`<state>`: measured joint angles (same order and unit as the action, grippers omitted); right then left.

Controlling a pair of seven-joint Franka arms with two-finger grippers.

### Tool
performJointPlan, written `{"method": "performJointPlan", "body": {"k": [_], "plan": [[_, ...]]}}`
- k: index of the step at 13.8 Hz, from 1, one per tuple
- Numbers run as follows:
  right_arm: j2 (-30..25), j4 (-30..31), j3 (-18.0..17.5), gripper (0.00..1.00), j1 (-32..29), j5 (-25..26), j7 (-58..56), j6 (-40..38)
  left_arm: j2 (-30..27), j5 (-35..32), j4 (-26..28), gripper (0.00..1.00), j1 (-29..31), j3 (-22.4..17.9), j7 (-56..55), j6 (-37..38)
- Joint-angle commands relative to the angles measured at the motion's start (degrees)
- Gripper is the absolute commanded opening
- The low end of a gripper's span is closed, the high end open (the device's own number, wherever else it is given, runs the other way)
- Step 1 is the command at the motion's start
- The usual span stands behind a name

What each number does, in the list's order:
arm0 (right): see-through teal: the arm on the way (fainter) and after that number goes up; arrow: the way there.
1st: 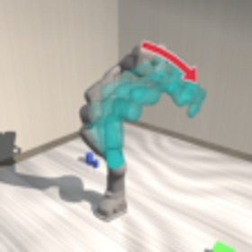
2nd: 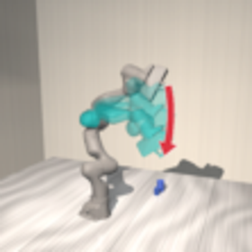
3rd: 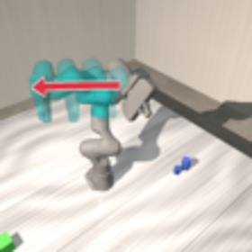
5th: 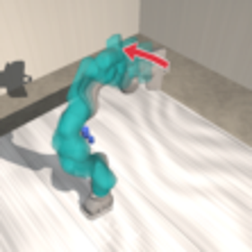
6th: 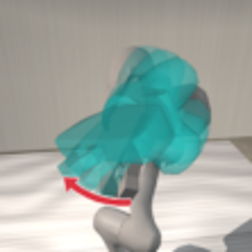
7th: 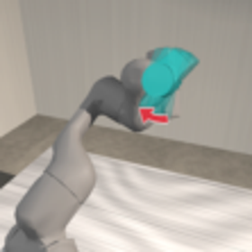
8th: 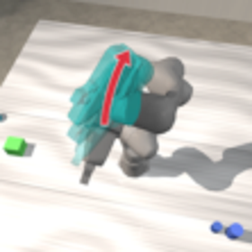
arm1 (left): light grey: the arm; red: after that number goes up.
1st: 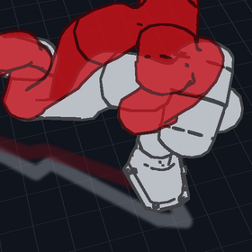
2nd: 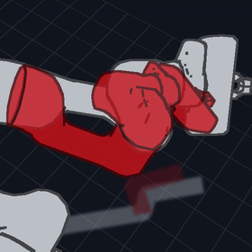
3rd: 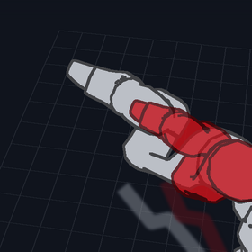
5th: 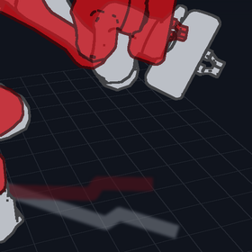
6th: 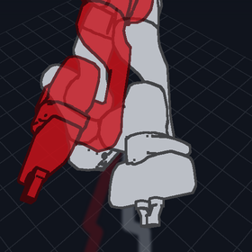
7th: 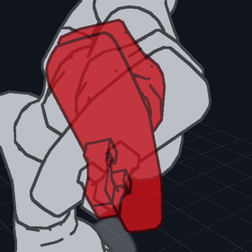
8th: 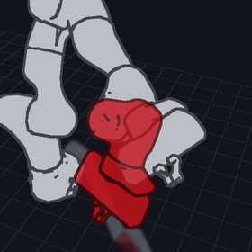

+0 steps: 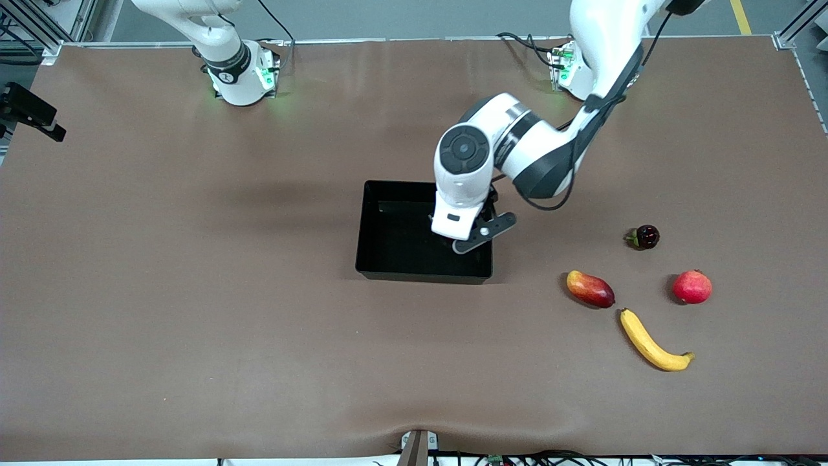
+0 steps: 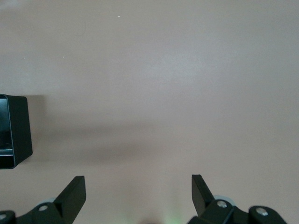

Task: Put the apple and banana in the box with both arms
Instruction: 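Move the left gripper over the yellow banana and lower it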

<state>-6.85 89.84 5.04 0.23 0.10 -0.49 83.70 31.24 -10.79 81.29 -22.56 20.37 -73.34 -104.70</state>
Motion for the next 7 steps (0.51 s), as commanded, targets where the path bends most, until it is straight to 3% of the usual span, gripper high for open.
{"method": "performJointPlan", "body": {"k": [1,7], "plan": [[-0.4,0.3,-0.6,1.00,-0.6,1.1,-1.0,0.2,-0.7,0.3,-0.2,1.00,5.7,-0.1,-0.5,0.8],[0.2,-0.8,-0.6,1.00,-0.3,1.2,-1.1,0.2,0.1,-3.4,-0.5,1.00,21.0,-0.3,8.9,-0.6]]}}
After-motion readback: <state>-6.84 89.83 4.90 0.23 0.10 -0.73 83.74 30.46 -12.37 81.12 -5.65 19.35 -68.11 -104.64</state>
